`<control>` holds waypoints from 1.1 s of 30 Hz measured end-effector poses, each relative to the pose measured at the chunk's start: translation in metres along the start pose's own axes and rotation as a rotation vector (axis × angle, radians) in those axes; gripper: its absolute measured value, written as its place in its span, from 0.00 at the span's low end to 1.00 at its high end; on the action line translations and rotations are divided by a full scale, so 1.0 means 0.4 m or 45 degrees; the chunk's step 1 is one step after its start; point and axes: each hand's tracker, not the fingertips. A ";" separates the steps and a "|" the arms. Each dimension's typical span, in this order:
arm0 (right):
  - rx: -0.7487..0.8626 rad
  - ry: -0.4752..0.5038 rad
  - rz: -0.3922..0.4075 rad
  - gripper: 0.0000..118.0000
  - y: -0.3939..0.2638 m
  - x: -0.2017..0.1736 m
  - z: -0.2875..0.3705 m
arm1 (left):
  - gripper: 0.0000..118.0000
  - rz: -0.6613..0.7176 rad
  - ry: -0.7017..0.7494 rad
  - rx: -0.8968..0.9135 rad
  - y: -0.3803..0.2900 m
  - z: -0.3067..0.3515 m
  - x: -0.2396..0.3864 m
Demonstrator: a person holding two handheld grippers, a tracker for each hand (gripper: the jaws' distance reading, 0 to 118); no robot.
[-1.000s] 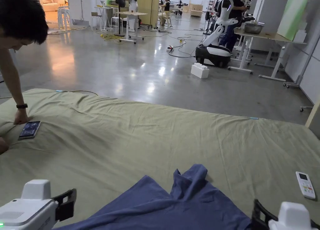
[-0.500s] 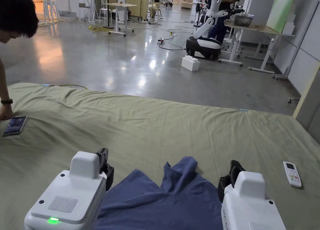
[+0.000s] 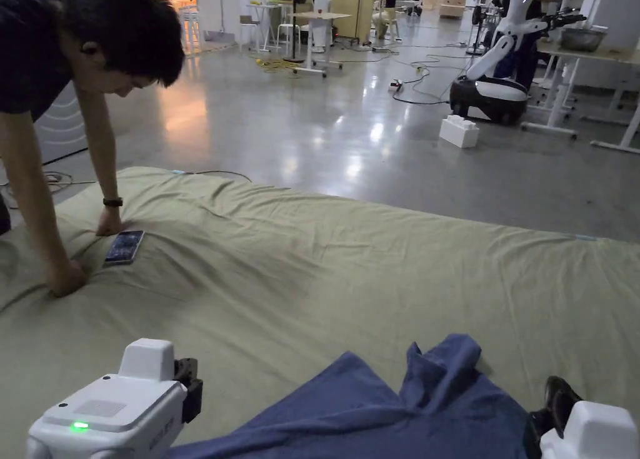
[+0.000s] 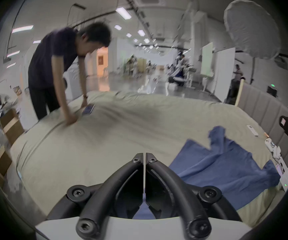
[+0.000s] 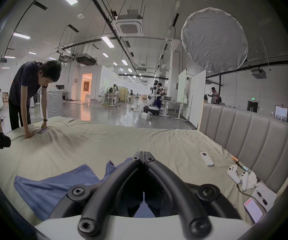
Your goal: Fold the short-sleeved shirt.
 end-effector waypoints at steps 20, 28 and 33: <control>-0.286 0.070 0.049 0.00 -0.126 -0.048 -0.099 | 0.57 0.166 0.091 -0.574 -0.223 -0.280 -0.164; -0.454 0.152 0.018 0.01 -0.148 -0.001 -0.228 | 0.10 0.029 0.077 -0.529 -0.223 -0.258 -0.097; -0.657 0.247 0.058 0.24 -0.163 0.027 -0.439 | 0.05 0.129 0.033 -0.499 -0.220 -0.243 -0.129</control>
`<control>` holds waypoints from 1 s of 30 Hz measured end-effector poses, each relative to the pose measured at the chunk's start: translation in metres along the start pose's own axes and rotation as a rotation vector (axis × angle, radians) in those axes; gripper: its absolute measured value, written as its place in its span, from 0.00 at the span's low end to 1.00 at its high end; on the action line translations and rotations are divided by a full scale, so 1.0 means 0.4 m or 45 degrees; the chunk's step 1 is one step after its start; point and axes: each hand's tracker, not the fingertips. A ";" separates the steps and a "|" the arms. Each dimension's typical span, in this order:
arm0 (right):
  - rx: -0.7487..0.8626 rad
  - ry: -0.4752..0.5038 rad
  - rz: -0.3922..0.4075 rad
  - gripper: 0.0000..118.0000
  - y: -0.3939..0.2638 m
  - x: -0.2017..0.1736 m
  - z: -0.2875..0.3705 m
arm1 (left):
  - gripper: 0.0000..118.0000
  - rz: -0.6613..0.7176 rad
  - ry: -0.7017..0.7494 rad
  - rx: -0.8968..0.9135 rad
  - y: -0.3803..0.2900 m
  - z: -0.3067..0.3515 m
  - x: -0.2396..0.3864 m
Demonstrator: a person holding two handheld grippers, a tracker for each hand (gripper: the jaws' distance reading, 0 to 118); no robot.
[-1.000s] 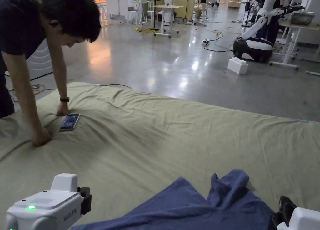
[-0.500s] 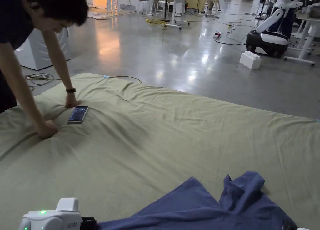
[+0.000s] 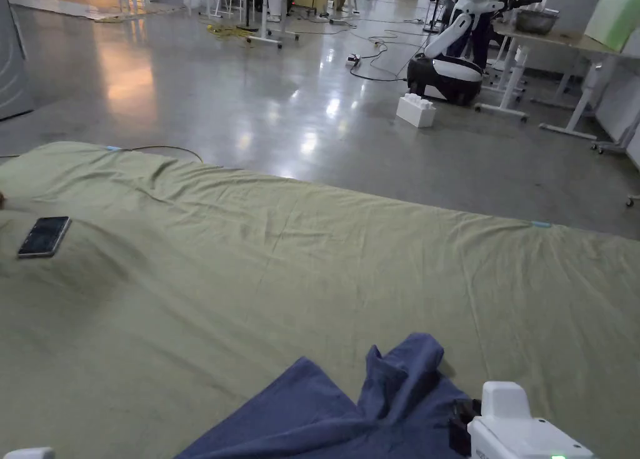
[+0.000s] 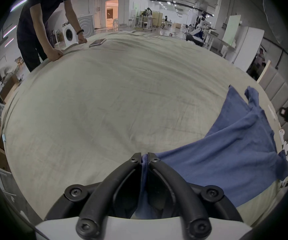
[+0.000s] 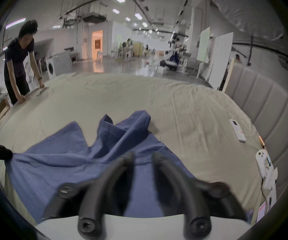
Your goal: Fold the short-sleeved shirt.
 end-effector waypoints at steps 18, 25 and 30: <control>-0.464 0.140 0.176 0.18 0.078 0.089 -0.373 | 0.05 -0.005 0.044 0.037 0.012 0.020 0.013; -0.354 0.032 0.183 0.02 0.070 0.052 -0.346 | 0.05 -0.006 0.050 0.081 0.018 0.039 0.024; -0.148 0.005 0.129 0.02 0.112 0.085 -0.220 | 0.05 -0.019 0.036 0.152 0.048 0.085 0.038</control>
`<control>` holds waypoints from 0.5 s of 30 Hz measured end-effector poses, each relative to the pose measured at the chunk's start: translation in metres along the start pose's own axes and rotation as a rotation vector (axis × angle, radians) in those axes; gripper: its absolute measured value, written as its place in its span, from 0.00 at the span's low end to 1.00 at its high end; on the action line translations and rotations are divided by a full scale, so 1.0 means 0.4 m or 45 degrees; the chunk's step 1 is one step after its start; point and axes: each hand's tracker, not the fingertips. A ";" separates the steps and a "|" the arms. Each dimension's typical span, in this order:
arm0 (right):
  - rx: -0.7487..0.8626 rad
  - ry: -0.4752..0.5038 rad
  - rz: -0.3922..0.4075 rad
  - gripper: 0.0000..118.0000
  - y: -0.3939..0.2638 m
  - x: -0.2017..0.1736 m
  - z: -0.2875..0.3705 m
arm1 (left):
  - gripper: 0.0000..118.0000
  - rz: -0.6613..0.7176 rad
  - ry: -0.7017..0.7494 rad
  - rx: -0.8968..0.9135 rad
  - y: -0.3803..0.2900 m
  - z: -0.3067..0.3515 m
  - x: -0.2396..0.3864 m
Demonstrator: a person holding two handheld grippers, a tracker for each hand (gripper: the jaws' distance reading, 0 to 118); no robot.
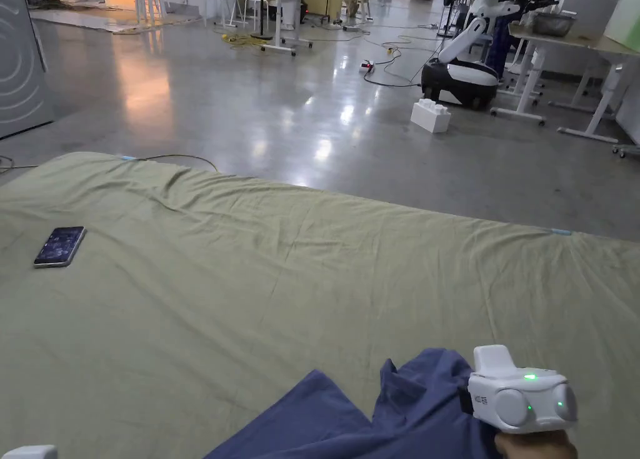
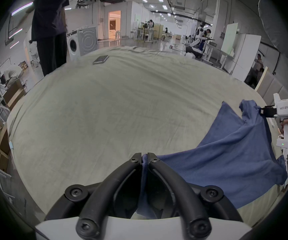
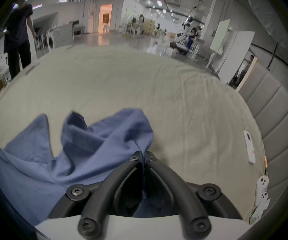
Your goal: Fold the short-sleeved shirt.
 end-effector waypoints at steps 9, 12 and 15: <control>0.339 -0.134 -0.105 0.02 0.092 0.109 0.333 | 0.05 -0.013 -0.109 0.306 0.158 0.136 0.070; 0.440 -0.191 -0.157 0.02 0.139 0.166 0.441 | 0.05 -0.063 -0.132 0.397 0.258 0.181 0.115; 0.511 -0.204 -0.219 0.02 0.195 0.225 0.547 | 0.05 -0.161 -0.157 0.473 0.373 0.232 0.167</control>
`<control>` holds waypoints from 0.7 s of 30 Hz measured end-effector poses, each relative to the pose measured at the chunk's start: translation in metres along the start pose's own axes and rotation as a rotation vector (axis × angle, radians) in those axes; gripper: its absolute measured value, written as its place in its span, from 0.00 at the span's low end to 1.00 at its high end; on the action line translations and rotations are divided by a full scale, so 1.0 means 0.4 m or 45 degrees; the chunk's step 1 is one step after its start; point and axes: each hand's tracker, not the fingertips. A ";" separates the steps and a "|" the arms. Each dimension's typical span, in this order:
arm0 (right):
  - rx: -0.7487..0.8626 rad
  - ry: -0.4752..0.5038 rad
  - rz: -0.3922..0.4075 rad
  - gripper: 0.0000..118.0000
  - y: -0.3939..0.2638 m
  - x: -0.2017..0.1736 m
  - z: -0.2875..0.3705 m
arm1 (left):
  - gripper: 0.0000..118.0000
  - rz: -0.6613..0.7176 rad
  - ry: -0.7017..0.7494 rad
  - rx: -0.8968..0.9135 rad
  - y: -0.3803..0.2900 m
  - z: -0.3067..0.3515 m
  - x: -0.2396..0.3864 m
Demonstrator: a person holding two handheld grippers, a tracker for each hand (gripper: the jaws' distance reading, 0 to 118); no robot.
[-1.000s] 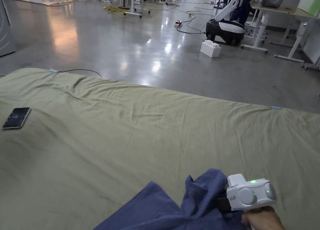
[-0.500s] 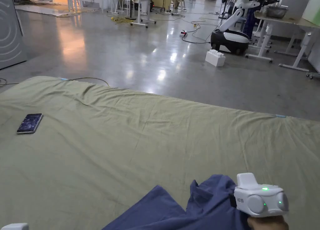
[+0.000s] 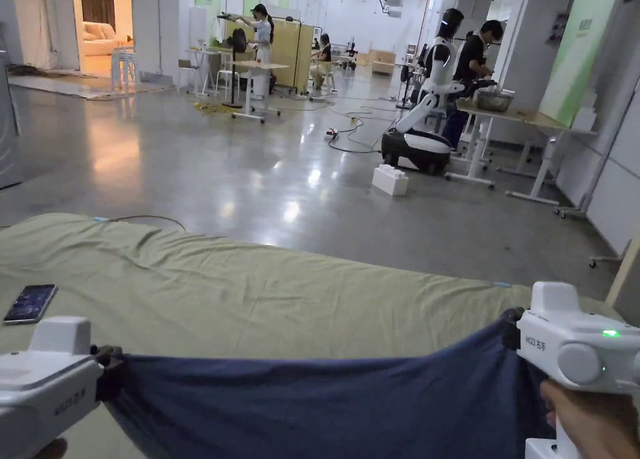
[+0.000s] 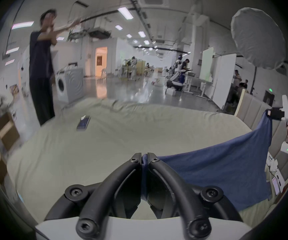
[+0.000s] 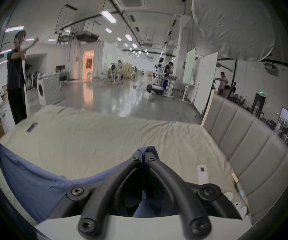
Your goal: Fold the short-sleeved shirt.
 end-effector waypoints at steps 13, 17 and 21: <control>0.246 -0.164 0.017 0.02 0.320 0.146 0.101 | 0.05 -0.048 -0.054 0.258 0.521 -0.016 0.125; 0.312 -0.203 0.007 0.02 0.401 0.141 0.111 | 0.05 -0.057 -0.045 0.279 0.633 -0.052 0.126; 0.344 -0.205 -0.008 0.02 0.426 0.140 0.101 | 0.05 -0.079 -0.007 0.311 0.727 -0.096 0.127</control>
